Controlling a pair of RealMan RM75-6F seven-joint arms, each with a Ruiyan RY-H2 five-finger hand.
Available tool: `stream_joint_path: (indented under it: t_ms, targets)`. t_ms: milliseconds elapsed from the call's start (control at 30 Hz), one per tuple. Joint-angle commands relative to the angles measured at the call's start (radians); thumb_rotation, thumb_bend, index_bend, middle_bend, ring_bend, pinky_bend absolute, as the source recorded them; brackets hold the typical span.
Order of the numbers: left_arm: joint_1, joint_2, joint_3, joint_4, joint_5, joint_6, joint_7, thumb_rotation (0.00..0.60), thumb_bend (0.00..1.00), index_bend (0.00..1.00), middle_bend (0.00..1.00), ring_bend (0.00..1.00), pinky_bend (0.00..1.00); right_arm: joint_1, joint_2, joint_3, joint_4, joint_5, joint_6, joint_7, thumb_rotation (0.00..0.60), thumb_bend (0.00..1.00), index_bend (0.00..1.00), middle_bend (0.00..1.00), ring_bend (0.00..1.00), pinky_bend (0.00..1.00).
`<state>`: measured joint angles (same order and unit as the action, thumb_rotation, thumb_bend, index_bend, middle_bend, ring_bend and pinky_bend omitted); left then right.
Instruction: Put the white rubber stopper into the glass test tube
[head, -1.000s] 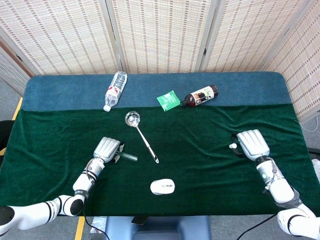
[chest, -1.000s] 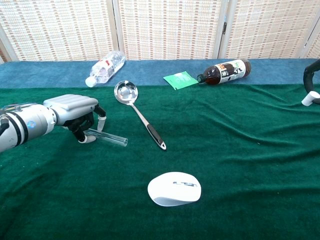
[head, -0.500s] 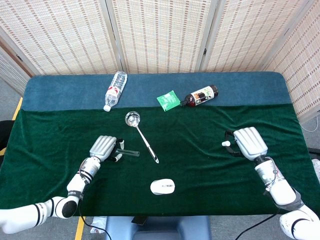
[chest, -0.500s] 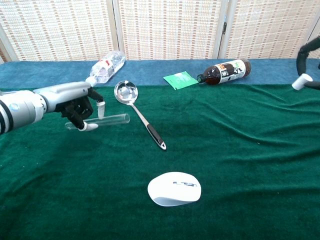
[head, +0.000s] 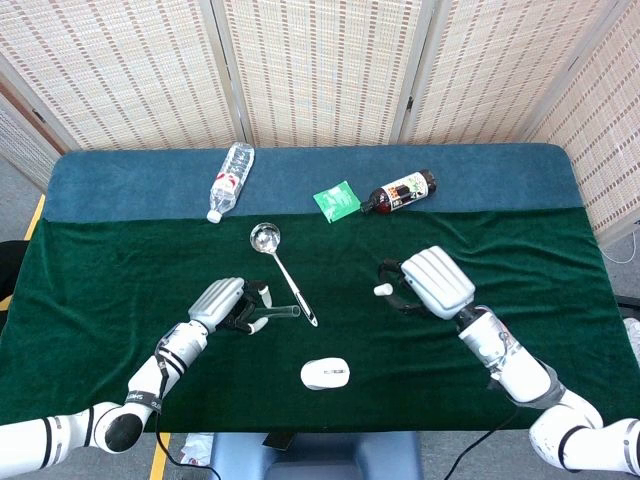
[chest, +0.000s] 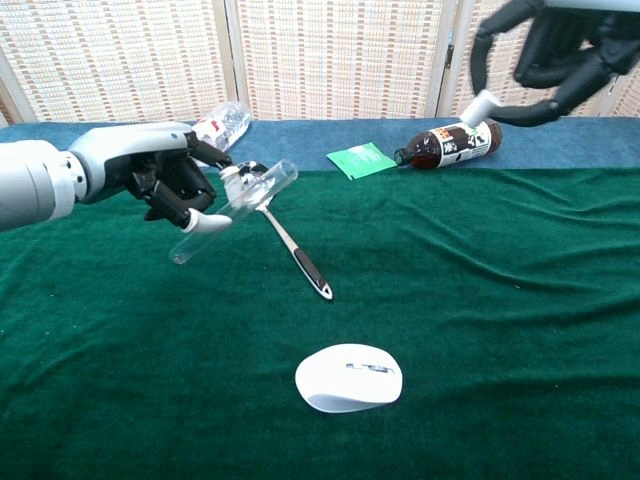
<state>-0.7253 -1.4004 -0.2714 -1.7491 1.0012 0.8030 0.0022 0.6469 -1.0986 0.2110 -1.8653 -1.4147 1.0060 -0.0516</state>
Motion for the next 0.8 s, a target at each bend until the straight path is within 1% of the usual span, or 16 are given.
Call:
stream_joint_path:
  t_ms: [33, 267, 433, 800]
  targets:
    - [-0.01, 0.018, -0.012, -0.028, -0.008, -0.018, -0.026, 0.6, 0.49, 0.65, 0.88, 0.84, 0.85, 0.022, -0.013, 0.013, -0.022, -0.01, -0.01, -0.007, 0.586, 0.53, 0.67, 1.0, 1.0, 1.0]
    - [-0.031, 0.015, -0.021, -0.047, -0.034, -0.038, -0.075, 0.6, 0.49, 0.65, 0.88, 0.84, 0.85, 0.064, -0.046, 0.027, -0.065, -0.019, -0.02, -0.031, 0.587, 0.53, 0.67, 1.0, 1.0, 1.0]
    - [-0.039, 0.009, -0.027, -0.056, -0.037, -0.053, -0.121, 0.6, 0.5, 0.65, 0.88, 0.84, 0.85, 0.089, -0.075, 0.034, -0.076, -0.014, -0.027, -0.057, 0.588, 0.54, 0.67, 1.0, 1.0, 1.0]
    - [-0.055, -0.003, -0.019, -0.056, -0.029, -0.043, -0.145, 0.6, 0.5, 0.65, 0.88, 0.84, 0.85, 0.121, -0.114, 0.034, -0.08, 0.012, -0.032, -0.087, 0.588, 0.54, 0.67, 1.0, 1.0, 1.0]
